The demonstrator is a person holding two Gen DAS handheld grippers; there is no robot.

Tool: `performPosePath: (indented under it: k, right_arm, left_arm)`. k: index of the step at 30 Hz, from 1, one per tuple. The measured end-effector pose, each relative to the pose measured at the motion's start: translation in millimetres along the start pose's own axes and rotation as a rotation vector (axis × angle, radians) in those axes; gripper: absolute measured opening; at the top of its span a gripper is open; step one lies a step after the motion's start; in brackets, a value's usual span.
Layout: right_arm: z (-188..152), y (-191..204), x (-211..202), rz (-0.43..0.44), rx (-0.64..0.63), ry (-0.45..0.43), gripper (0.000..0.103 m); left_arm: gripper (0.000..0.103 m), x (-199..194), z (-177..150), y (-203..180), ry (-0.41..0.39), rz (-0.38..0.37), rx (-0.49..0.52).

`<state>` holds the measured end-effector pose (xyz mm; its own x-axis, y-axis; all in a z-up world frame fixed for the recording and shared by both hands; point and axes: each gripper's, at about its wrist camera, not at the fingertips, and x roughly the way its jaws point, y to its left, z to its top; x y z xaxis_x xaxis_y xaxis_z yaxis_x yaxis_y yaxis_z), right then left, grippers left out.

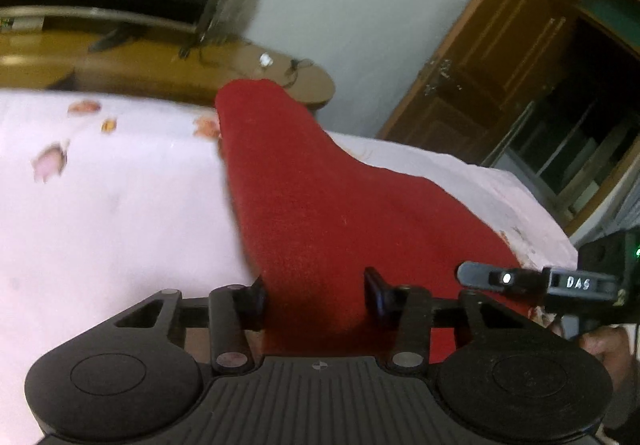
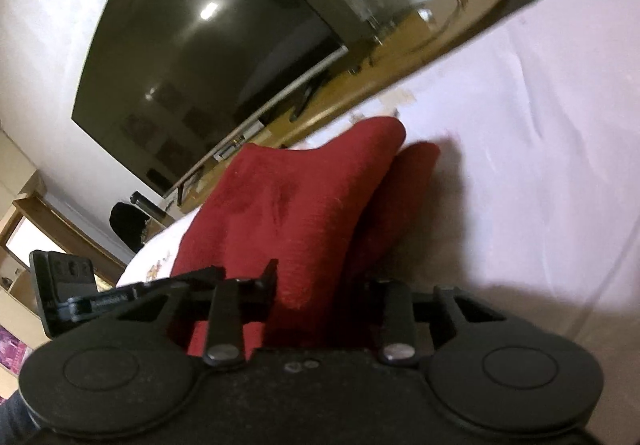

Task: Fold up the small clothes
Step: 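Grasp the folded sweater with both tools and fold it over again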

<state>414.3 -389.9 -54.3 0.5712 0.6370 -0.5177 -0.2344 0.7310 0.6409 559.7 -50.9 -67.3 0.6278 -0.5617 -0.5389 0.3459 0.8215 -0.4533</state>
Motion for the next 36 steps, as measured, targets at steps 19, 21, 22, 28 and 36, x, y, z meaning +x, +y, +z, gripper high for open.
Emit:
performPosePath:
  k: [19, 21, 22, 28, 36]
  right_arm:
    - [-46, 175, 89, 0.163, -0.052, 0.055, 0.031]
    - [-61, 189, 115, 0.185, -0.037, 0.082, 0.031]
    - [-68, 195, 127, 0.195, -0.028, 0.099, 0.031]
    - [-103, 216, 181, 0.195, -0.005, 0.217, 0.031]
    - [-129, 205, 188, 0.134, 0.047, 0.248, 0.034]
  left_arm:
    - [0.046, -237, -9, 137, -0.074, 0.180, -0.063]
    - [0.046, -254, -20, 162, -0.063, 0.211, -0.092]
    - [0.046, -262, -26, 173, -0.057, 0.221, -0.110]
    - [0.046, -276, -69, 245, -0.033, 0.188, -0.285]
    - [0.057, -268, -109, 256, -0.111, 0.106, -0.384]
